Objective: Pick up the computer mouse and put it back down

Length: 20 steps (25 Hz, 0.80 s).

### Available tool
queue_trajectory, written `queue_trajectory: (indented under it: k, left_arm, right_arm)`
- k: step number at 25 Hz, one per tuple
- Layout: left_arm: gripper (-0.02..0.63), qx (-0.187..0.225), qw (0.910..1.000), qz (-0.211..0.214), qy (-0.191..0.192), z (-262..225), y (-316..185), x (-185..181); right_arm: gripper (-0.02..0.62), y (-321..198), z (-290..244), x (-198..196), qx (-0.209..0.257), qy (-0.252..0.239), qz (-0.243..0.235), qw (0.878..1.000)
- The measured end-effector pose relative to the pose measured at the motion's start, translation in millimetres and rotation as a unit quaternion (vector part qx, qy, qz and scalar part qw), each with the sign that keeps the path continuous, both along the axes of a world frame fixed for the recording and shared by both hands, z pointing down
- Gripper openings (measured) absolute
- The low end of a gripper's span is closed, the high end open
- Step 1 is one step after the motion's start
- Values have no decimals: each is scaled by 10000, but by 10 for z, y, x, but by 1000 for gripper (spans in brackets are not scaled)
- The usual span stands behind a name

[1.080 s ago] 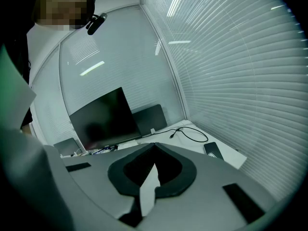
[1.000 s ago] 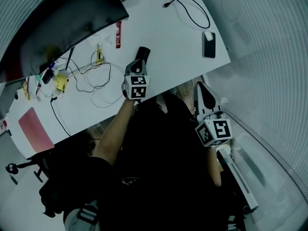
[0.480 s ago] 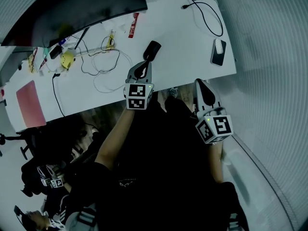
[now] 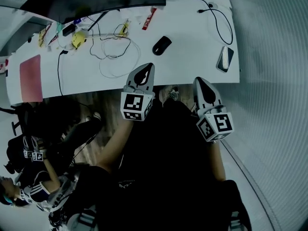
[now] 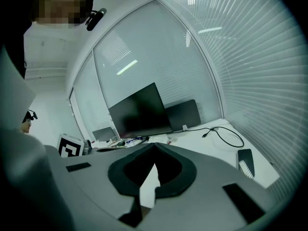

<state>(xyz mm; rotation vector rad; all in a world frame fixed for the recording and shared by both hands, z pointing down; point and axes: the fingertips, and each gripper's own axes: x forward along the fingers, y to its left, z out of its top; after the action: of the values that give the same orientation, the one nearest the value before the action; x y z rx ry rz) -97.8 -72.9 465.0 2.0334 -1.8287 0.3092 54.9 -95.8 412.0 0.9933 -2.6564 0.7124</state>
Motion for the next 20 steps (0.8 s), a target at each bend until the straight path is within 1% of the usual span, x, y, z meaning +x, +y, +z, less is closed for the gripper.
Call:
queue_trajectory:
  k: [4,8,14,17,20]
  left_arm:
    - [6,105,9997,-196,132,-173,241,80]
    - [6,143,9992,-253,270,-370,382,133]
    - [6,343,9986,-326,247,-480,575,223]
    - [6,505,9979,-316,273,-621,581,227]
    - [6,657,9972,-298,215,-779,549,243]
  right_arm:
    - [0,90,-30,9,-5,10,-204,9998]
    - [-2,127,-124,-27,-63,102,-369,9992]
    - [-2,277,-169,-20,78,89,-566,9983]
    - [-2,297,-246,-33,175,98,-597,9980]
    - [-2,284,-366,-9,259,40,-576,9980]
